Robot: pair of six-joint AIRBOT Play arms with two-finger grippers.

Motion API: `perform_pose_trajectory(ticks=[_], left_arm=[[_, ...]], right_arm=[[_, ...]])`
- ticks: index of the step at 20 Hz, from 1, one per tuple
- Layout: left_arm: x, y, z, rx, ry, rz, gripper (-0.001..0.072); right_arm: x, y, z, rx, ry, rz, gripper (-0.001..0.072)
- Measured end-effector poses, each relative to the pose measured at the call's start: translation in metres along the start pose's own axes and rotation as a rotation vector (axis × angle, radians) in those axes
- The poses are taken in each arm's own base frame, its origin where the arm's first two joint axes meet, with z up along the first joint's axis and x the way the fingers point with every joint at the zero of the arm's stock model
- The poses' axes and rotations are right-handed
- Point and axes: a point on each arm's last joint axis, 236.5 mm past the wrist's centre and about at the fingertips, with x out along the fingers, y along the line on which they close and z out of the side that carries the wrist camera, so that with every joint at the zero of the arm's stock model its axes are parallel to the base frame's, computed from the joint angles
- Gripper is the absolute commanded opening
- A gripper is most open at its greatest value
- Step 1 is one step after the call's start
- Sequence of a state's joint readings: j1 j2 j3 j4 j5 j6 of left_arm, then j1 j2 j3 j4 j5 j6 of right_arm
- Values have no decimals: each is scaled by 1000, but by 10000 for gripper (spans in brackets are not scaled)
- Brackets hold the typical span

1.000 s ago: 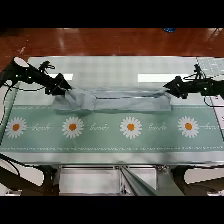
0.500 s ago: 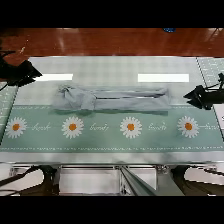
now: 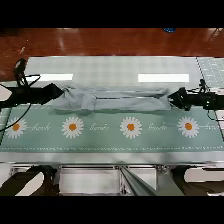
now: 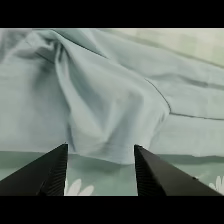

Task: Fold the shirts.

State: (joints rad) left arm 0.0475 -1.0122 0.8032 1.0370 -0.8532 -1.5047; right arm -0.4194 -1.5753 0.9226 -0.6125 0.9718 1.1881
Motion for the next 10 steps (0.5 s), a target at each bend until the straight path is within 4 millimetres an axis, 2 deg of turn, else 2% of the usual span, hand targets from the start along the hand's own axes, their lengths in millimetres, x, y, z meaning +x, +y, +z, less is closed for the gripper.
perform_pose_trajectory(ticks=[1, 2, 4, 7, 9, 10], left_arm=[[6, -2, -6, -5, 20, -7, 510], [11, -3, -9, -14, 32, -14, 509], [21, -4, -17, -35, 62, -24, 509], [31, -5, -24, -64, 95, -35, 508], [34, -6, -27, -71, 106, -39, 490], [36, -7, -28, -71, 111, -43, 394]], right_arm=[[8, 6, -3, -10, 15, 9, 396], [15, 12, -5, -24, 28, 12, 326], [27, 20, -11, -68, 50, 3, 34], [35, 41, -24, -136, 104, 32, 33], [29, 54, -32, -177, 127, 53, 33], [21, 62, -34, -205, 129, 61, 33]])
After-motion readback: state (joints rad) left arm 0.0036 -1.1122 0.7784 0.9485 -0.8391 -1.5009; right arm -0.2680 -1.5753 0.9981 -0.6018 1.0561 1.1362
